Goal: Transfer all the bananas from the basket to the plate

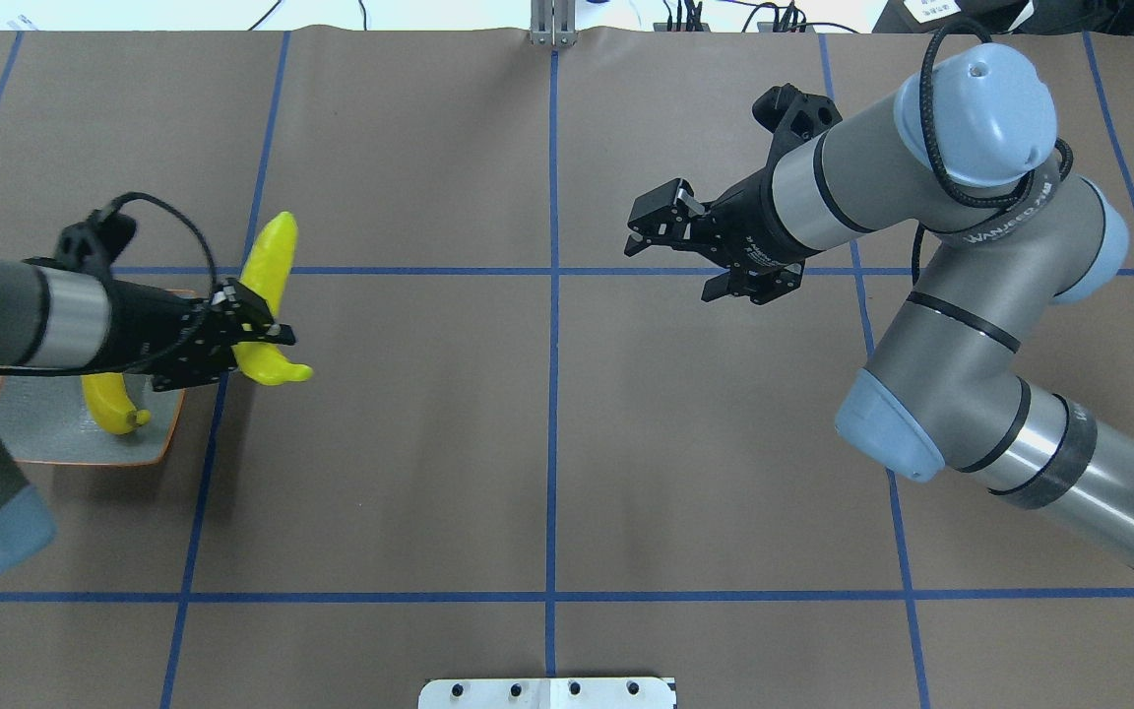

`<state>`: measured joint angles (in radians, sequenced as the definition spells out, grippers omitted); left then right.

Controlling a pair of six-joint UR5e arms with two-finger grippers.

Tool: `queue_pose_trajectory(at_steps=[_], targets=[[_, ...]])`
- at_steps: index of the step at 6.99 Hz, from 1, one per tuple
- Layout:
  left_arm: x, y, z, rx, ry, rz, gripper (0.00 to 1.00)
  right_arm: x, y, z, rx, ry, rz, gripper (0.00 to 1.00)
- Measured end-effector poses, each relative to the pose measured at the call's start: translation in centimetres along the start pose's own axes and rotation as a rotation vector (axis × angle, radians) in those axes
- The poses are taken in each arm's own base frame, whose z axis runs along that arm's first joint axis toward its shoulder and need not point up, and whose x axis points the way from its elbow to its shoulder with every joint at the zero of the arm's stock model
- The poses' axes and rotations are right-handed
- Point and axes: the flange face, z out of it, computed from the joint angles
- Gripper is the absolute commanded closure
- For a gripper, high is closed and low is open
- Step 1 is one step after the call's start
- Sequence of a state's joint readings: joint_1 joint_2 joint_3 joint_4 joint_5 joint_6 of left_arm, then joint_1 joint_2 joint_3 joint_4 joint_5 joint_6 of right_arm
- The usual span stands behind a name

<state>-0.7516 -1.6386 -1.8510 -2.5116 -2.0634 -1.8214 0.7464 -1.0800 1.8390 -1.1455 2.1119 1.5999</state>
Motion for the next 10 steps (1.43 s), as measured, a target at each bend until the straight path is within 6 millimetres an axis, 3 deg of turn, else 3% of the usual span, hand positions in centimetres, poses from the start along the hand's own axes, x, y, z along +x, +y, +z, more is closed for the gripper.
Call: queue_pose_trajectory(at_steps=[2, 4, 6, 8, 9, 10], targets=[[-7.7, -5.0, -4.4, -0.044, -0.047, 0.075, 1.0, 0.6, -0.5, 0.0, 0.009, 0.01, 0.008, 0.0], [-13.6, -8.5, -7.4, -0.062, -0.107, 0.136, 1.0, 1.1, -0.7, 0.2, 0.012, 0.017, 0.01, 0.0], [-17.2, -10.6, -7.8, -0.051, -0.15, 0.116, 1.0, 1.2, -0.8, 0.2, 0.012, 0.019, 0.011, 0.0], [-18.9, -12.0, -7.3, -0.039, -0.175, 0.079, 1.0, 1.2, -0.8, 0.2, 0.012, 0.016, 0.009, 0.0], [-19.1, -12.2, -7.1, -0.036, -0.179, 0.06, 0.95, 1.2, -0.7, 0.1, 0.012, 0.015, 0.008, 0.0], [-19.1, -12.3, -7.0, -0.034, -0.18, 0.042, 0.02, 1.2, -0.7, 0.1, 0.012, 0.014, 0.008, 0.0]])
